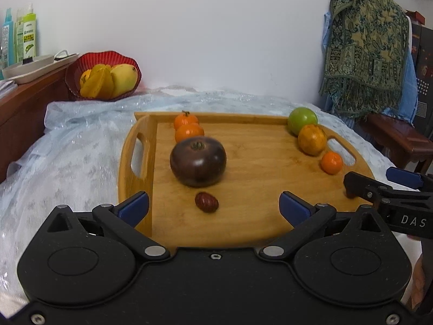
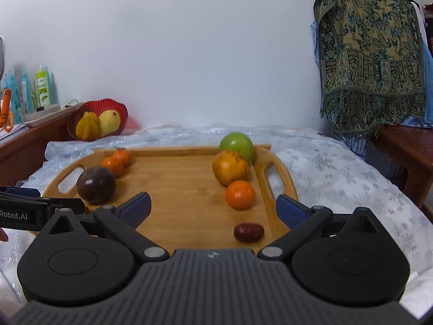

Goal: Organize fruits
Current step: 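Withdraw both open tools from the tray toward the red dates on the cloth, then grasp a red date with the left tool while the right tool grasps another date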

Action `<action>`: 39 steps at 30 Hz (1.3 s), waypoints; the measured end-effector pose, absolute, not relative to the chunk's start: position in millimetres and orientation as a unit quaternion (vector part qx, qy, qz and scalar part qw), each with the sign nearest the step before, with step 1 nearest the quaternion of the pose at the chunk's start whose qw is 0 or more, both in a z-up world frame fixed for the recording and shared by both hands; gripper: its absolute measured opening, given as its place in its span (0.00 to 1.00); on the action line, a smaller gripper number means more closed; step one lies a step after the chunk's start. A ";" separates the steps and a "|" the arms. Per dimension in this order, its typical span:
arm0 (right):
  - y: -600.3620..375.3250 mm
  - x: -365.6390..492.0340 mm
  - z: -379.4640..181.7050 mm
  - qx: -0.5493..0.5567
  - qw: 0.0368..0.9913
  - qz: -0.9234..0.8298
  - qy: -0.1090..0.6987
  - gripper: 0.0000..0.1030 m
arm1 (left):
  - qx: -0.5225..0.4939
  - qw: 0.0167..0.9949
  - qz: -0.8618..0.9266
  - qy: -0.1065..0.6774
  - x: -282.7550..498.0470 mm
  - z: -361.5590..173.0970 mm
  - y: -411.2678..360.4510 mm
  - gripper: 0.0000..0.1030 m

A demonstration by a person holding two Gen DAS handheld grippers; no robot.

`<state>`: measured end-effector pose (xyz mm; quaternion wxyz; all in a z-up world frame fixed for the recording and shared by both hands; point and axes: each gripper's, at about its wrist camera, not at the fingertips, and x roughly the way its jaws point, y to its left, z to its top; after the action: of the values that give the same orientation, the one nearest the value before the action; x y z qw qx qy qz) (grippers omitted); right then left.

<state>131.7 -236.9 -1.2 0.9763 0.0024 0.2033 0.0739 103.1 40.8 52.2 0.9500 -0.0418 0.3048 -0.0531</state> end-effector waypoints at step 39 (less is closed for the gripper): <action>-218.8 100.8 -29.0 -0.038 0.964 0.118 0.237 0.65 | -0.024 0.926 -0.140 0.349 75.2 12.2 0.5 0.18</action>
<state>100.8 -218.8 -29.0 0.9637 -0.0377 0.2366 0.1177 75.2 0.5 12.2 0.9264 -0.0241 0.3487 -0.1398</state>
